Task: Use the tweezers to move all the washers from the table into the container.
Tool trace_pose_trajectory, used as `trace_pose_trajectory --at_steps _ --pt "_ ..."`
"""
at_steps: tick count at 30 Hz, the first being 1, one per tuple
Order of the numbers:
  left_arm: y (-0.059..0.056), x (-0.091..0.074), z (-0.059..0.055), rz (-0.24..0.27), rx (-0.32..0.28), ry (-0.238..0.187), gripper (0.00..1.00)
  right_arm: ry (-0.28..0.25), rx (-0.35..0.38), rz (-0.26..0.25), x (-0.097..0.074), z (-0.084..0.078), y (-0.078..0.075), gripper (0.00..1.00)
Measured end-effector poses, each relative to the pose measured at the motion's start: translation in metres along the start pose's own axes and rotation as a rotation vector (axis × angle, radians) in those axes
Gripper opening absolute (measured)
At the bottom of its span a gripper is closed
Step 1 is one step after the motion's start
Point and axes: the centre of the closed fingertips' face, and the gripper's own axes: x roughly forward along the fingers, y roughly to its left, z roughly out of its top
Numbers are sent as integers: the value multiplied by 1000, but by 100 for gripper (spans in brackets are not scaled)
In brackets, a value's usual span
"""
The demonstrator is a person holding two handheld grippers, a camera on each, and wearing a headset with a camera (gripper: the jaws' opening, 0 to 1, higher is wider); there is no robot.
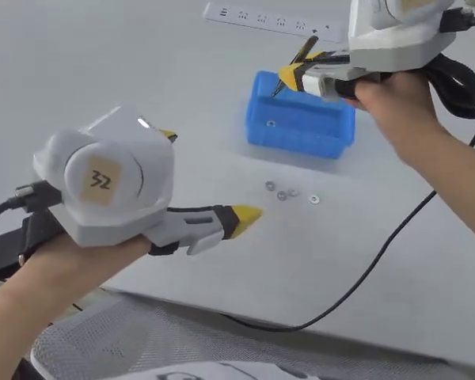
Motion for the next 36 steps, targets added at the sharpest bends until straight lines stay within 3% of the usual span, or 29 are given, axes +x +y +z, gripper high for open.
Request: trace_pose_trajectory --at_steps 6,15,19,29,36 --pt "-4 -1 -3 -5 -3 11 87 42 -68 27 -6 -15 26 4" --pt "-3 -3 -4 3 -21 9 87 88 -4 79 -6 -49 48 4" --pt "-3 -3 -3 0 -35 1 87 101 42 84 -9 -65 51 4" --pt "-5 -1 0 -1 -35 -3 86 173 71 84 -1 -106 57 5" --pt "-5 1 -4 0 -31 10 86 195 74 89 2 -118 57 5"
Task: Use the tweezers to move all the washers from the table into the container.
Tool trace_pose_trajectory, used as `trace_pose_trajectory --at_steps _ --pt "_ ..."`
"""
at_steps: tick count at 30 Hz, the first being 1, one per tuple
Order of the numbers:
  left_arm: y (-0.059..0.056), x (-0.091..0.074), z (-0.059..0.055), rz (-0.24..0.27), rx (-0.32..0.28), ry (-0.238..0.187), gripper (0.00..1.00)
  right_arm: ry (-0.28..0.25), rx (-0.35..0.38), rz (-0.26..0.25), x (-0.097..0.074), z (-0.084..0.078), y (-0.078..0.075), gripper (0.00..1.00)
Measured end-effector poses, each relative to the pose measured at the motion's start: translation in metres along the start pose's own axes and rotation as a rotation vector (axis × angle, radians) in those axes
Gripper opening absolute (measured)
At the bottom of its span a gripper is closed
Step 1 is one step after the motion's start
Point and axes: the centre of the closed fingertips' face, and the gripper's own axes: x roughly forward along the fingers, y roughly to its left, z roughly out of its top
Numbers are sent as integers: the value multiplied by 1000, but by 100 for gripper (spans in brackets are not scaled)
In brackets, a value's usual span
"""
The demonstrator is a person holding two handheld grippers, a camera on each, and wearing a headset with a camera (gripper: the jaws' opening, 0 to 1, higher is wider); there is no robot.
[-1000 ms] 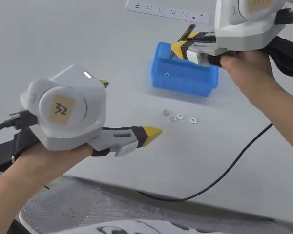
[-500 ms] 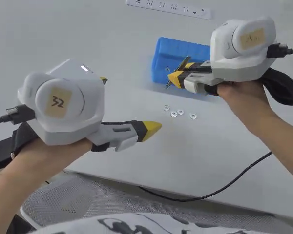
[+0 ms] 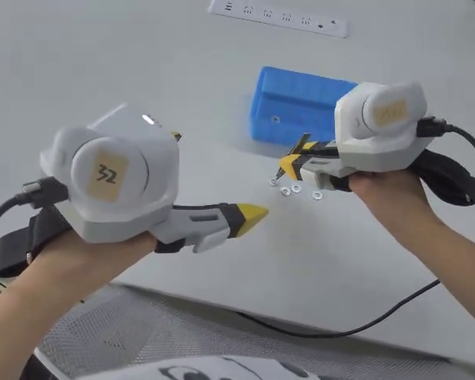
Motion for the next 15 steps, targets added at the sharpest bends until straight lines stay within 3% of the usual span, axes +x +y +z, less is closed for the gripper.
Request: trace_pose_trajectory --at_steps 15 --pt "-4 4 -4 -12 11 21 84 5 11 2 4 0 0 5"
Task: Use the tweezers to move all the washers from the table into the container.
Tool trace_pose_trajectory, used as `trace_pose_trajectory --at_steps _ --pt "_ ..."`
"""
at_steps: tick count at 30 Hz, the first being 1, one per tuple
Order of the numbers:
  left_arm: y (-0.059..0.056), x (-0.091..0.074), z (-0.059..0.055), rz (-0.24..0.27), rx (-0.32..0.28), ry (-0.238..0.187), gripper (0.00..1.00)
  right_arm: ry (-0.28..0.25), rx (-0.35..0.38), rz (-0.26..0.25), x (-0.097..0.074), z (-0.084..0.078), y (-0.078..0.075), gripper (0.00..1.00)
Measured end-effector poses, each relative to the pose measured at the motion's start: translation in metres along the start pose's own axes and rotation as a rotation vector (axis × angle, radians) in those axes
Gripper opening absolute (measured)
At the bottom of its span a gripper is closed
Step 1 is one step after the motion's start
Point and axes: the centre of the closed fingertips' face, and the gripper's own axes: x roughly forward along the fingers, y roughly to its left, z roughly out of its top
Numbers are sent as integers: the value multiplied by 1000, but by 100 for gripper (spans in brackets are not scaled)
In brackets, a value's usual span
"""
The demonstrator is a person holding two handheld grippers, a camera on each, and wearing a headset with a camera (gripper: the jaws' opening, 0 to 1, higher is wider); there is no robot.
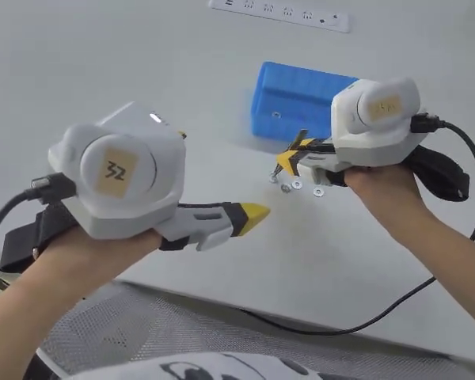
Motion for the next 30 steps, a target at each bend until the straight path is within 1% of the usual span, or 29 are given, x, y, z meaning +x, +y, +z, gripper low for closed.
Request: trace_pose_trajectory --at_steps 5,10,16,19,24,27,30 --pt "0 -1 -1 1 0 2 84 9 0 2 -1 -2 0 5" --pt "0 -1 -1 3 4 2 83 5 3 0 0 -2 -1 5" --pt "1 -2 -2 4 7 4 83 2 -11 -14 2 -1 -1 4" --pt "1 -2 0 4 5 -2 83 1 -17 -19 3 0 0 4" --pt "1 -3 -1 4 10 1 84 4 -3 -24 0 0 2 3" --pt "0 -3 -1 5 10 1 84 17 -15 -14 -1 0 6 3" --pt "0 -4 0 6 12 0 84 11 -29 -14 -3 3 6 3"
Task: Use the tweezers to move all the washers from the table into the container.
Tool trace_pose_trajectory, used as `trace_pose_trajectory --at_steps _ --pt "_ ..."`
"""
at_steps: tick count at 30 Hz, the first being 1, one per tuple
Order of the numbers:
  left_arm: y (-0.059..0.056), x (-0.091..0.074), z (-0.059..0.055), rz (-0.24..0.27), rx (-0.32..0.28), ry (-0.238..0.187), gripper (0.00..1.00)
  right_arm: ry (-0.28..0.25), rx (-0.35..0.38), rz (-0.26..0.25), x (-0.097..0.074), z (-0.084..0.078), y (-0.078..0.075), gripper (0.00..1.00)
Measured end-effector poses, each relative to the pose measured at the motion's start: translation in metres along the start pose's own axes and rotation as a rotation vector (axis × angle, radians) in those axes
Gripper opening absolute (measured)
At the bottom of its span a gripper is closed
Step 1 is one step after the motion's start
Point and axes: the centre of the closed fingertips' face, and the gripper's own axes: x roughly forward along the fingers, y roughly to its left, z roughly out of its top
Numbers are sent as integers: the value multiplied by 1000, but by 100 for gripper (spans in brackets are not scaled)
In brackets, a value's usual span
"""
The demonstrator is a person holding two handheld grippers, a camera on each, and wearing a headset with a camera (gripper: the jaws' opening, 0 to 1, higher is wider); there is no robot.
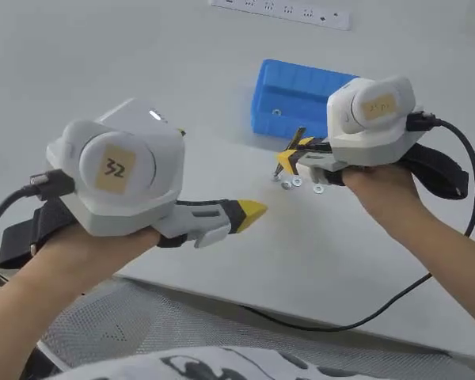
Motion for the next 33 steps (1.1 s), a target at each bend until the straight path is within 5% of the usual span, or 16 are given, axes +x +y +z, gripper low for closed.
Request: trace_pose_trajectory --at_steps 33 --pt "-2 3 -3 -20 13 16 84 -134 -34 -60 -27 60 -35 4"
